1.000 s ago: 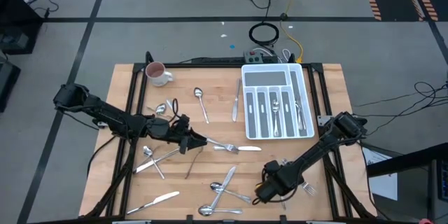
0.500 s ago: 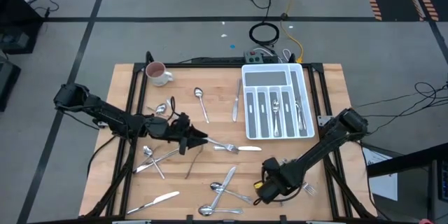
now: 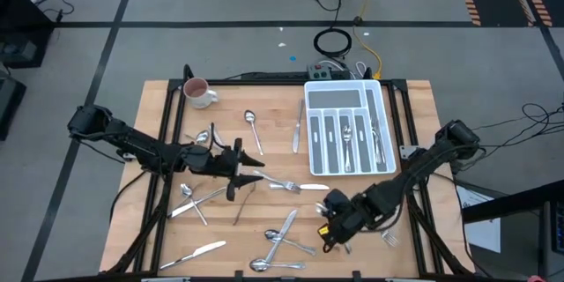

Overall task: Sort silverware
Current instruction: Put the spoon in the middle section of the silverware tray

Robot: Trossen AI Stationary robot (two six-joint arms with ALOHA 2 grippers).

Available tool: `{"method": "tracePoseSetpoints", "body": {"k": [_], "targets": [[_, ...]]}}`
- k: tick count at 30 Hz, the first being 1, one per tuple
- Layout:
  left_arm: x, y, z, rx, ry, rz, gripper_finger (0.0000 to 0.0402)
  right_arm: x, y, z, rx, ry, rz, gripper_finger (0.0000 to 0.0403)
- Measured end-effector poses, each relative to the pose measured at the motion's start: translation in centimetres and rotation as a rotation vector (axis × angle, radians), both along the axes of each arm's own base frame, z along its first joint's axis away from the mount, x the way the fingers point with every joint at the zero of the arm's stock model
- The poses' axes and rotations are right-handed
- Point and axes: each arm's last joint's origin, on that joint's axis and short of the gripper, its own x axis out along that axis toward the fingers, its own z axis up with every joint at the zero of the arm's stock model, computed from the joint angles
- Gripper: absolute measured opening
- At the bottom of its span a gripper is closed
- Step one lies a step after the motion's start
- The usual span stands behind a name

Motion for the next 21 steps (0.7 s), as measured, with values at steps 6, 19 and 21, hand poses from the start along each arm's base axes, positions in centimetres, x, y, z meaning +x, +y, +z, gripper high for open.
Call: {"method": "tracePoseSetpoints", "body": {"k": [6, 19, 21], "targets": [[1.2, 0.1, 2.1, 0.160, 0.006, 0.035, 0.0191, 2.1, -2.1, 2.0, 0.001, -0.210, 0.113, 0.0000], [1.6, -0.5, 2.1, 0.363, 0.067, -0.038, 0.0191, 4.3, -5.2, 2.7, -0.058, -0.333, 0.205, 0.0000], [1.5, -0.6, 1.9, 0.369, 0.091, -0.057, 0.0191, 4.5, -5.5, 2.7, -0.066, -0.342, 0.207, 0.0000]]}}
